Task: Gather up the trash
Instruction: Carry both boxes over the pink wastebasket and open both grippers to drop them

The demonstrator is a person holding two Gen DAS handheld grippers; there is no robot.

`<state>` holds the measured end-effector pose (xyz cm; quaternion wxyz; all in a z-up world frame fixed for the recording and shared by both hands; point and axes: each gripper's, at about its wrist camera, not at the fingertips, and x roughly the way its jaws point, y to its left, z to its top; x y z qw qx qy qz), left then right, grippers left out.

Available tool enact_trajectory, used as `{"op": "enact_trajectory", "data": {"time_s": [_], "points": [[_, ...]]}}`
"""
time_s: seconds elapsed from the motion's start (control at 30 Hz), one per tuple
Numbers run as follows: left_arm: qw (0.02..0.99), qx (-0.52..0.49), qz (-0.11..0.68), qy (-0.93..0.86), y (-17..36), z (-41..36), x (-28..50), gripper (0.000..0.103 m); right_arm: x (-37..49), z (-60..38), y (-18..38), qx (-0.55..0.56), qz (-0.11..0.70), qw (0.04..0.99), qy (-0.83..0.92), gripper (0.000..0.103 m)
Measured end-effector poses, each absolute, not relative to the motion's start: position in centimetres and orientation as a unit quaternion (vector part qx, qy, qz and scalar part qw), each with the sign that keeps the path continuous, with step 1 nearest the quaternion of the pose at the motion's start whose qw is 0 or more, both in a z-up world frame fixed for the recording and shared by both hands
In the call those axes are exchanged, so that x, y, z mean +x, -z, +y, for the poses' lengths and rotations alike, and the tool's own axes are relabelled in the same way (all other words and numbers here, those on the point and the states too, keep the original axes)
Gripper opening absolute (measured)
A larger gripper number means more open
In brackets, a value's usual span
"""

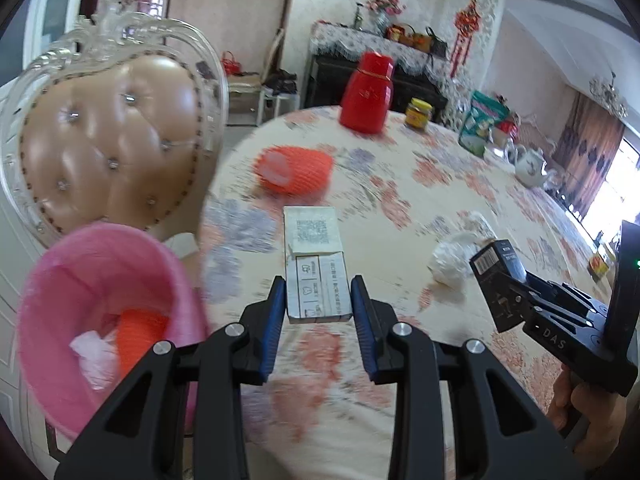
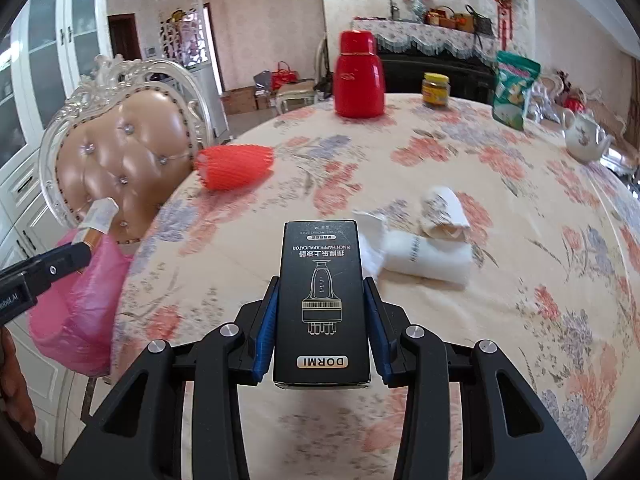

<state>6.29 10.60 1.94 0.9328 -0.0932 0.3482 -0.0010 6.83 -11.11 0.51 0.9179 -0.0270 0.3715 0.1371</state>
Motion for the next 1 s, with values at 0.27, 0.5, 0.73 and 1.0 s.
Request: {"op": "enact_trajectory", "data": {"time_s": [0.27,0.5,0.73,1.0], "points": [[0.939,-0.112,0.322,-0.038,-3.5,16.5,3.0,0.032,6.0,-5.9,-2.3,-0.046,0.36,0.914,-0.18,0.039],[0.938,-0.126,0.314,-0.072,-3.5,21.1,0.6,0.032,5.5,-1.0,-3.0,-0.063,0.355,0.907,-0.217,0.039],[0.935,-0.14,0.309,-0.099,-3.3,24.6,-1.2,0.032,5.1,3.4,-3.4,-0.075,0.355,0.896,-0.255,0.039],[0.931,-0.155,0.305,-0.125,-3.0,27.9,-2.5,0.032,4.8,8.4,-3.7,-0.093,0.352,0.883,-0.296,0.039]]}}
